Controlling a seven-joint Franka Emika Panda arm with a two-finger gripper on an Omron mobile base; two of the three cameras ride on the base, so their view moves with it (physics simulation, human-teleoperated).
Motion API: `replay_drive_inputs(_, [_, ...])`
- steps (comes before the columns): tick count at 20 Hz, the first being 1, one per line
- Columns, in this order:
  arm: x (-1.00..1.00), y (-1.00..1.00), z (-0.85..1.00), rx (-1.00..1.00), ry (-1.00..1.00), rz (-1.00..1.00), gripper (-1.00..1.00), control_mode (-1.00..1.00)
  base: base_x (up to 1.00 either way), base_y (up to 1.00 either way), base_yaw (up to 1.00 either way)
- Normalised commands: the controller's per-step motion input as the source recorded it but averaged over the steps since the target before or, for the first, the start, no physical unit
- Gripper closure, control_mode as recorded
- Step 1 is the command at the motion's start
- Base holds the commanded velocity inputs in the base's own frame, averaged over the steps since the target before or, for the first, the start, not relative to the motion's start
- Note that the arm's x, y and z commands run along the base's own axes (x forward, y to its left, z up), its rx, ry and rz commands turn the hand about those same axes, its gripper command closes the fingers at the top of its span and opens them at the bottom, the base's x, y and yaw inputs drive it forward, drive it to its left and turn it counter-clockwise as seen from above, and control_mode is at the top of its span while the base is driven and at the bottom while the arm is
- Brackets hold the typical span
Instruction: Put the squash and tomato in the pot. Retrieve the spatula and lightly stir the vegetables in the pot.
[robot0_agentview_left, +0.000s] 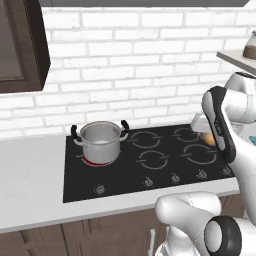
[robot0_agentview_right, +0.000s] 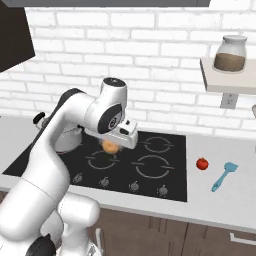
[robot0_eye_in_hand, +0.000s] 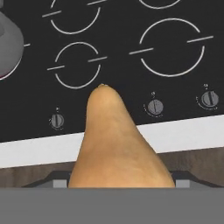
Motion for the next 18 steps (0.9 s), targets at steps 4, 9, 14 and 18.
replay_drive_inputs(4, [0.25, 0.82, 0.07, 0.0, 0.02, 0.0, 1.0, -1.0, 0.0, 0.0, 0.0])
replay_drive_inputs(9, [0.45, 0.77, 0.1, 0.0, 0.07, 0.0, 1.0, -1.0, 0.0, 0.0, 0.0])
replay_drive_inputs(14, [0.48, 0.87, 0.0, 0.0, 0.01, 0.0, 1.0, -1.0, 0.0, 0.0, 0.0])
replay_drive_inputs(18, [0.52, 0.99, 0.0, 0.0, 0.07, 0.0, 1.0, -1.0, 0.0, 0.0, 0.0])
